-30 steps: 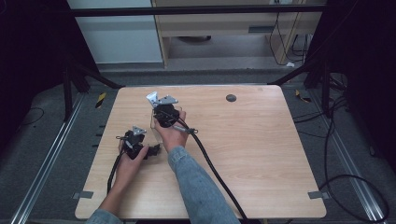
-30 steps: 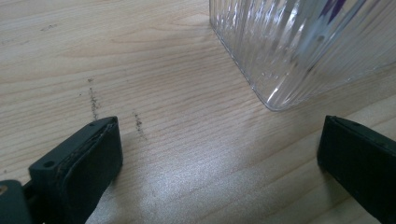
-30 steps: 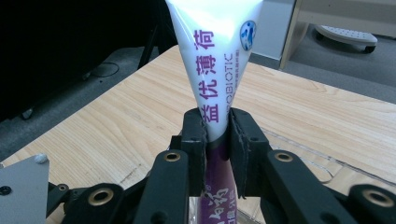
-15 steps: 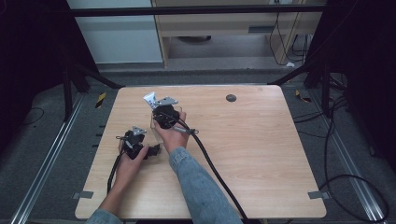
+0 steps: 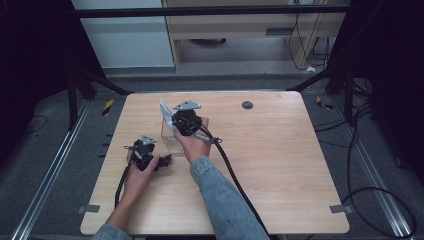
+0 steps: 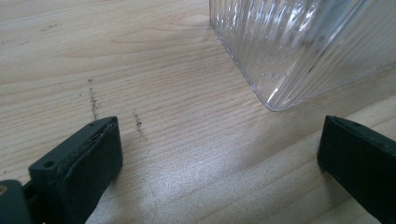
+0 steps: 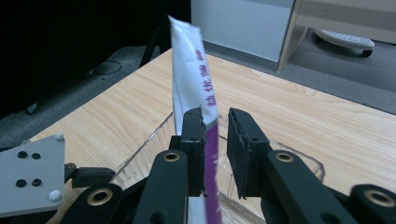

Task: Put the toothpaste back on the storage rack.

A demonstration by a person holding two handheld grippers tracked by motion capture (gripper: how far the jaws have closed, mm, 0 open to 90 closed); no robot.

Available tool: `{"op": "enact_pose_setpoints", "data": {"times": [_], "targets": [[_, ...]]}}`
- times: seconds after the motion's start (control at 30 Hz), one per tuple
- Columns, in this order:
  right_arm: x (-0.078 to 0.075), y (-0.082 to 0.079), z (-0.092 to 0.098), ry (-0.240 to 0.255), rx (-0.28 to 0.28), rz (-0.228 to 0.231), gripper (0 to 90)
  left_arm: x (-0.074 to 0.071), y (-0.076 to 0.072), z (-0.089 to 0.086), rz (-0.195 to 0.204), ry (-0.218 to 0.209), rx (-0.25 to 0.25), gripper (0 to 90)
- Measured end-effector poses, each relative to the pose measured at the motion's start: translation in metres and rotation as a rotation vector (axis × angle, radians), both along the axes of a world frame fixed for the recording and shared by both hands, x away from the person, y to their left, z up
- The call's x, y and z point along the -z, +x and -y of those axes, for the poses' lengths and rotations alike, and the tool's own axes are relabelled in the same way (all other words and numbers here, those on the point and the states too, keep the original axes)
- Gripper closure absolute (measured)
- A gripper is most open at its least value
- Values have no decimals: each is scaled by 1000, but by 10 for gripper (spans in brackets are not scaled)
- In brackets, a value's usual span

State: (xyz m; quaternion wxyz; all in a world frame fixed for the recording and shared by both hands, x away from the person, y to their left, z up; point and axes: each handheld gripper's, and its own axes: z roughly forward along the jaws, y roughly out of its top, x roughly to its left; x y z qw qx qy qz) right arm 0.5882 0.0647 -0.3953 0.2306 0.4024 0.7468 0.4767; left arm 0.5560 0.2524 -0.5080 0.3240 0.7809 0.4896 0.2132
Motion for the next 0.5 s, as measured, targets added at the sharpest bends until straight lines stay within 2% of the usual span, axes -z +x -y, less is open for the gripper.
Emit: {"op": "enact_pose_setpoints", "data": {"times": [0.27, 0.5], "targets": [[-8, 0, 8, -1, -2, 1, 763, 0, 0, 0, 0, 0, -1, 0], [-16, 1, 19, -20, 2, 6, 766, 0, 0, 0, 1, 0, -1, 0]]}}
